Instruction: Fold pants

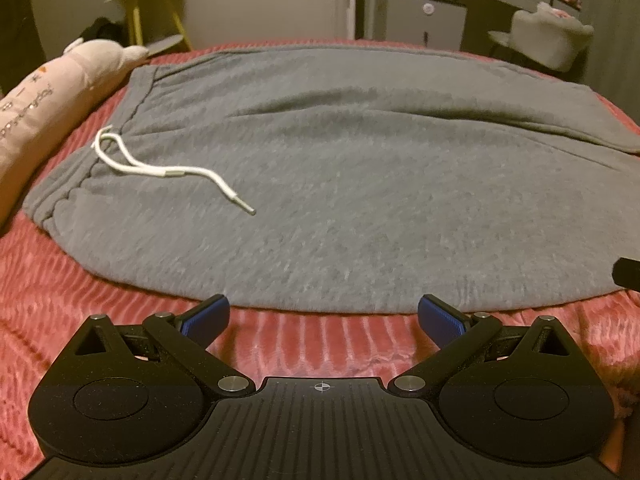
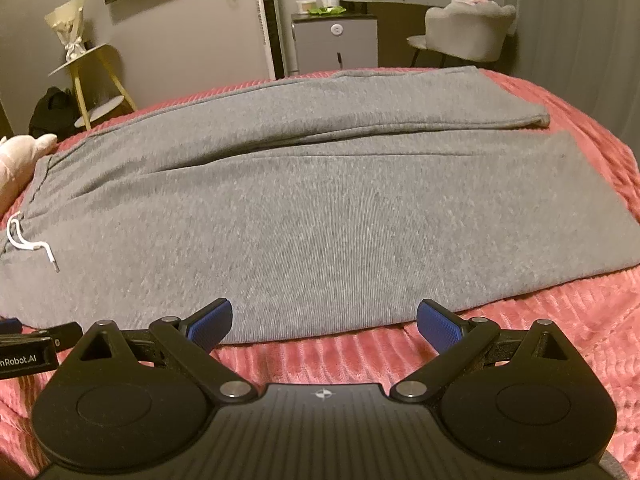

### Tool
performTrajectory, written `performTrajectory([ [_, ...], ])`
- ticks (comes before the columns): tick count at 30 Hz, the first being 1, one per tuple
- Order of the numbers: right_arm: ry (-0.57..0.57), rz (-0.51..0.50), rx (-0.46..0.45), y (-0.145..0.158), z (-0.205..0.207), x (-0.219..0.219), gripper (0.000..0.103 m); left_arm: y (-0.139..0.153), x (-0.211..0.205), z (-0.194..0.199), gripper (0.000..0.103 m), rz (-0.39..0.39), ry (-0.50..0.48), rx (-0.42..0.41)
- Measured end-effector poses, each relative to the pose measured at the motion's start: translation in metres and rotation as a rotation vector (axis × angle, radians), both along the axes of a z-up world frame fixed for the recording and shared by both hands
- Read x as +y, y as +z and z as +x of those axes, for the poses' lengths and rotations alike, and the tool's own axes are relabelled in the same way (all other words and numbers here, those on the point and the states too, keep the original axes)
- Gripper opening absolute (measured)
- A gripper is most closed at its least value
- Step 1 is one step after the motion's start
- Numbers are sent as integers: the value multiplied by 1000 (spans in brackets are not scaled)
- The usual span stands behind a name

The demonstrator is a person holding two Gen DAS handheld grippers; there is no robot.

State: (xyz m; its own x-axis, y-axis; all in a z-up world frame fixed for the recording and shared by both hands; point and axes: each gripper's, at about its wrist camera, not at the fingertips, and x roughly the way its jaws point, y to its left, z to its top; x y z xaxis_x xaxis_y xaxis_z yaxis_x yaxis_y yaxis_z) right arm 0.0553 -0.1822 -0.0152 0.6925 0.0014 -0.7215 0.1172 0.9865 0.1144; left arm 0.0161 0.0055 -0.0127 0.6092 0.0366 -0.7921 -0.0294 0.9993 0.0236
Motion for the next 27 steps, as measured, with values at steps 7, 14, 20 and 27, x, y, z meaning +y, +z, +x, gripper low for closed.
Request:
performTrajectory([
  [7, -12, 76, 13, -1, 14, -17, 99, 21, 6, 18, 103, 111, 77, 9],
  [14, -94, -69, 66, -14, 83, -51, 99, 55, 2, 86, 103, 201, 134, -1],
  [20, -119, -35, 161, -51, 115, -74, 99, 28, 16, 141, 103, 32, 262, -9],
  [27, -119, 27, 104, -61, 120, -88, 99, -11, 32, 147, 103, 47, 335, -122],
])
